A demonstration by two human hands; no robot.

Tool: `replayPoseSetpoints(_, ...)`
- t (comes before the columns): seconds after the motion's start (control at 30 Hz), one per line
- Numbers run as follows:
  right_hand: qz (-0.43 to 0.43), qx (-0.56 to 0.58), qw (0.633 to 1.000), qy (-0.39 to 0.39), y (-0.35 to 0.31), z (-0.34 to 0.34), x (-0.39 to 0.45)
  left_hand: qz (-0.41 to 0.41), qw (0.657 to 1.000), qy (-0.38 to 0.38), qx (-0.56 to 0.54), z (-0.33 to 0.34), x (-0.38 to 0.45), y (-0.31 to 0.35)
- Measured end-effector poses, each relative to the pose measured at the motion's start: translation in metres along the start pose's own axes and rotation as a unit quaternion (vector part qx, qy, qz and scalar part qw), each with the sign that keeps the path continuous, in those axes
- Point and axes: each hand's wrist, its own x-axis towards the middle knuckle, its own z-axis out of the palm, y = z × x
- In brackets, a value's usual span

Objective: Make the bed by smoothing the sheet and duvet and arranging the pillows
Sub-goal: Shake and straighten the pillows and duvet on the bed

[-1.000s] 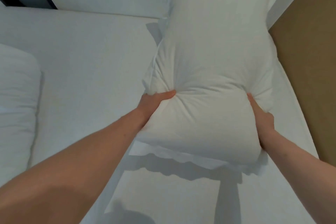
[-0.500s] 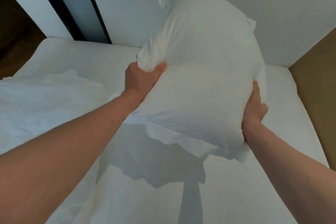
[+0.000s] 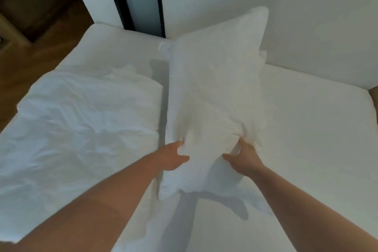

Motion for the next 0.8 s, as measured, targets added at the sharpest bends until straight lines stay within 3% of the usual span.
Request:
replayPoseSetpoints(0.07, 0.016, -0.018, 1.000, 0.006, -0.009, 0.012, -0.023, 0.006, 1.000, -0.002, -0.021, -0.003, -0.019, -0.014)
replayPoseSetpoints(0.2, -0.066, -0.014, 0.996, 0.055, -0.034, 0.024, -0.068, 0.008, 0.995, 0.077, -0.059, -0.018, -0.075, -0.042)
replayPoseSetpoints(0.4, -0.127, 0.052, 0.990, -0.006, -0.085, 0.066, -0.124, -0.035, 0.975, 0.218, -0.007, -0.076, -0.174, -0.141)
replayPoseSetpoints(0.57, -0.089, 0.134, 0.984, -0.075, -0.124, 0.122, -0.146, -0.115, 0.942, 0.306, -0.080, -0.148, -0.222, -0.234)
replayPoseSetpoints(0.8, -0.015, 0.160, 0.981, -0.106, -0.184, 0.218, -0.118, -0.233, 0.911, 0.311, -0.139, -0.237, -0.201, -0.370)
